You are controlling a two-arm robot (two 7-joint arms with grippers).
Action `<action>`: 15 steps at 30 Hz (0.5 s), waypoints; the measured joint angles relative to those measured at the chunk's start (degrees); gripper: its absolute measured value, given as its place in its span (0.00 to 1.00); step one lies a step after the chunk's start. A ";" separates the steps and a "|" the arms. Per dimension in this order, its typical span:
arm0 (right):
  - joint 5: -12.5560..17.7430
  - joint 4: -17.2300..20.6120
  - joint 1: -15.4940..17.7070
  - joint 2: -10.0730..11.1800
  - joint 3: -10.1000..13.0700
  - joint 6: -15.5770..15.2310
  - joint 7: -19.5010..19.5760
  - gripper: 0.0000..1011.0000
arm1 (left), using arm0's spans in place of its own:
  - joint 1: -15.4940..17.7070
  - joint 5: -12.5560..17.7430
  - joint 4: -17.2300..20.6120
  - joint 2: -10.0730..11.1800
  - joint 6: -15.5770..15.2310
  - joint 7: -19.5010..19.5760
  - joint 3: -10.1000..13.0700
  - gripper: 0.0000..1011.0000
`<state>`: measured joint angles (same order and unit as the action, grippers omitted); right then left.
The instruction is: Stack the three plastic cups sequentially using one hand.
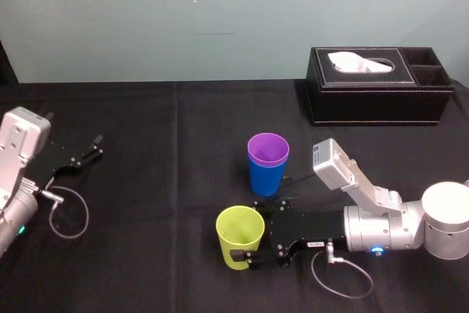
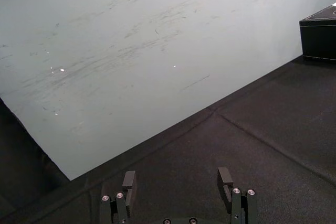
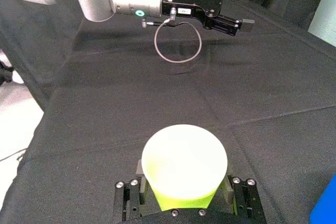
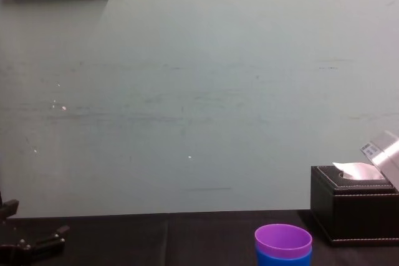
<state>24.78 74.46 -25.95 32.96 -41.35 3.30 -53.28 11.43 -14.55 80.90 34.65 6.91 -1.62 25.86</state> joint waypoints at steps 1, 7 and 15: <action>0.00 0.01 0.02 0.02 0.02 0.01 0.00 0.80 | 0.00 0.00 0.00 0.00 0.00 0.00 0.00 1.00; 0.04 0.05 0.06 0.05 0.07 0.04 -0.01 0.74 | 0.00 0.00 0.00 0.00 0.00 0.00 0.00 1.00; 0.07 0.10 0.10 0.08 0.12 0.06 -0.02 0.73 | 0.00 0.00 0.00 0.00 0.00 0.00 0.00 1.00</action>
<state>24.86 74.57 -25.86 33.04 -41.23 3.36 -53.30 11.43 -14.55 80.90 34.65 6.90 -1.62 25.86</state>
